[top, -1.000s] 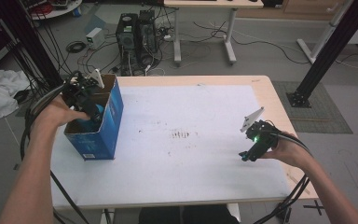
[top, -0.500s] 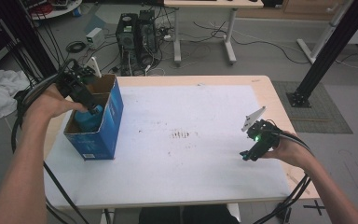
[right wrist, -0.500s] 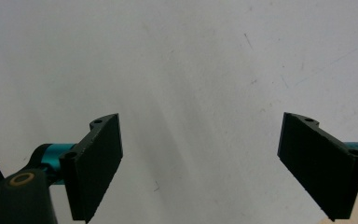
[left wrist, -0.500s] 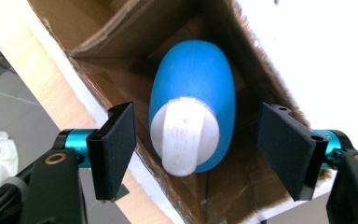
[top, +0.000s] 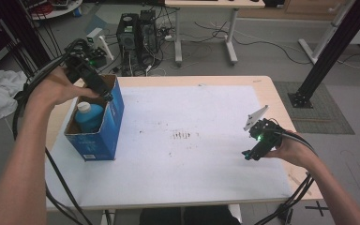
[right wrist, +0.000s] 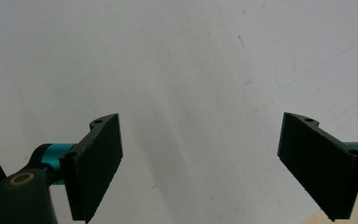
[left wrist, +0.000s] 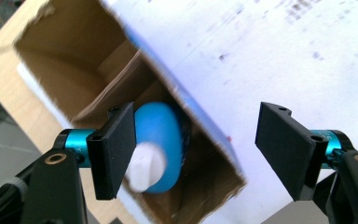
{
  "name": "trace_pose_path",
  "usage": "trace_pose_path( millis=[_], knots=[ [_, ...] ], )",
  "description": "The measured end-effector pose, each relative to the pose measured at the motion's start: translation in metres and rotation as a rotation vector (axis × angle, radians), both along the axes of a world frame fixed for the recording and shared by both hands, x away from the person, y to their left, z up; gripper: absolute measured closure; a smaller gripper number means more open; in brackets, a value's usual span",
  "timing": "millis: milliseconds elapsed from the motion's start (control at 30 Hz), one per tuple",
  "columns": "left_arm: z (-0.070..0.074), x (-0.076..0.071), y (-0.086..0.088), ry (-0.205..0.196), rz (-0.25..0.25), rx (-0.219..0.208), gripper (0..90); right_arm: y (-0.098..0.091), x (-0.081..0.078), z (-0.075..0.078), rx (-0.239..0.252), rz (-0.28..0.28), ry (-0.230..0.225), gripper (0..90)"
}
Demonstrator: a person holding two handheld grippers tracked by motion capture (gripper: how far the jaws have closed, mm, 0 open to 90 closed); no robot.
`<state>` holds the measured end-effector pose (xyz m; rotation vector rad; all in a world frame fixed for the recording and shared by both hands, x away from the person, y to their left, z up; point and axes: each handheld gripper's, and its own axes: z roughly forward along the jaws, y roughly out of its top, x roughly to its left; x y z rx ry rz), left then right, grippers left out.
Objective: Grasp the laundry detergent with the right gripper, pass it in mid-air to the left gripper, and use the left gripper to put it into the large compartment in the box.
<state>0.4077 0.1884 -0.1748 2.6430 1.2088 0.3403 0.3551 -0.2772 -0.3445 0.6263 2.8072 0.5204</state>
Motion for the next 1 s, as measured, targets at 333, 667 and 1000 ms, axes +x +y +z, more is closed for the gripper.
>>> trace_pose_path(
  millis=[333,667,1000],
  knots=[
    [-0.002,0.003,-0.044,0.021,-0.118,0.009,29.1,-0.001,0.001,0.007,-0.007,-0.004,-0.008,13.1],
    [-0.021,-0.001,-0.088,0.052,-0.234,-0.004,29.1,0.001,0.002,0.006,-0.013,-0.006,-0.008,13.1],
    [-0.042,-0.005,-0.114,0.074,-0.290,-0.023,29.1,0.003,0.002,0.007,-0.017,-0.009,-0.007,13.1]
  ],
)
